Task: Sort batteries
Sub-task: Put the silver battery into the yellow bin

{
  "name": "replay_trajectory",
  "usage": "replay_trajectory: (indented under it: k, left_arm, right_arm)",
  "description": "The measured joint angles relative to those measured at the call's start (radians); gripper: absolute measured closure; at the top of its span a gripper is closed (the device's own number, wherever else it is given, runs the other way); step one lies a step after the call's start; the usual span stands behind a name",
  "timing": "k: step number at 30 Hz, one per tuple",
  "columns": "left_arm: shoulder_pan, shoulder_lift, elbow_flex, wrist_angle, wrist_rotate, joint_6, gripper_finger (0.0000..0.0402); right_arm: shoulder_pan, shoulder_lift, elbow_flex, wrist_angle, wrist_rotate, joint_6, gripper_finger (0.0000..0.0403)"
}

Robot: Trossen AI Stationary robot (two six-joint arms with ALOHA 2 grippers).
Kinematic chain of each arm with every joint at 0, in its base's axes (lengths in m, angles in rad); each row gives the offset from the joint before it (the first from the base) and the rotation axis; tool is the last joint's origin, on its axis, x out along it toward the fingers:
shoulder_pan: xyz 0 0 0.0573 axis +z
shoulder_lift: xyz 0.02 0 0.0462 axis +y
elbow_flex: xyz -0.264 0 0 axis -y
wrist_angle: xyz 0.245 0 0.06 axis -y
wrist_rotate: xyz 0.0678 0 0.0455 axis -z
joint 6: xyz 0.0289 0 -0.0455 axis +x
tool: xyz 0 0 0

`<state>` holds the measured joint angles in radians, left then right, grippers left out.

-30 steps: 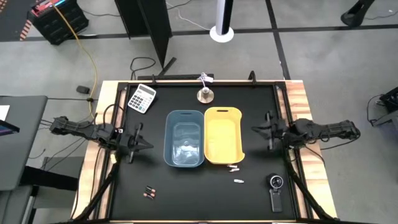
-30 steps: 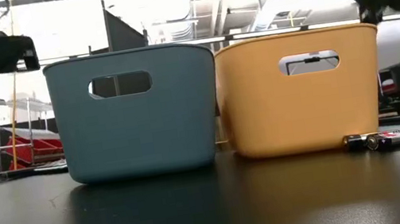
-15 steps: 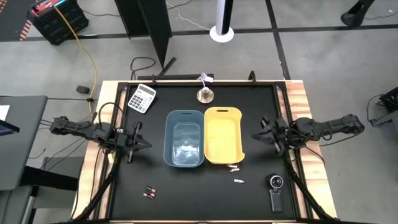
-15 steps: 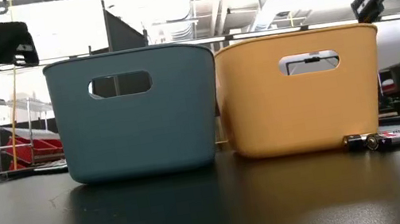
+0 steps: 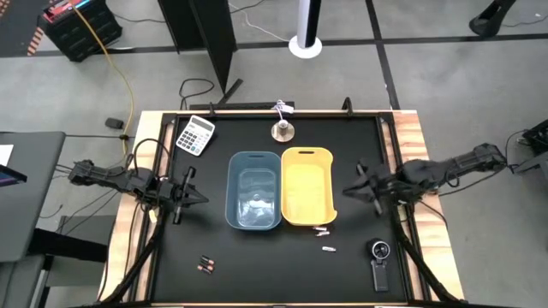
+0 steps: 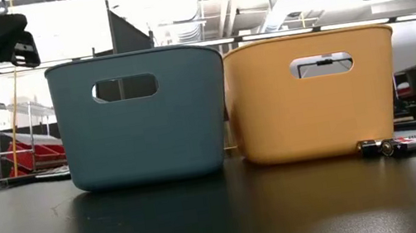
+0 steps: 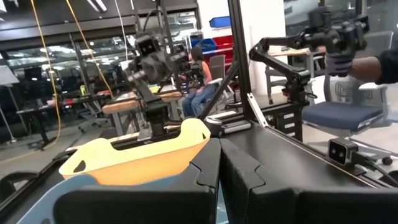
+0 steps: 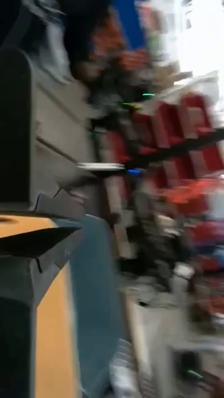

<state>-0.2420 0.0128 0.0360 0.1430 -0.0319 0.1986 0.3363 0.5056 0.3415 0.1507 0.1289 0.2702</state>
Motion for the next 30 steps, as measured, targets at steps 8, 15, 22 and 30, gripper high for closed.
replay_trajectory:
  k: [8,15,22,30]
  left_arm:
    - [0.000,0.000,0.000,-0.004,0.000,-0.007,0.0392]
    - [0.000,0.000,0.000,-0.004,-0.001,-0.044,0.0342]
    - [0.000,0.000,0.000,-0.015,-0.034,-0.029,0.0307]
    - [0.000,0.000,0.000,-0.029,-0.038,-0.052,0.0303]
  right_arm:
    - [0.314,0.392,0.297,-0.259,0.357,0.046,0.0279]
    - [0.462,0.808,0.648,-0.588,0.479,0.262,0.0224]
    - [0.496,1.133,0.932,-0.984,0.429,0.592,0.0195]
    - [0.491,1.321,0.993,-1.029,0.195,0.775,0.0195]
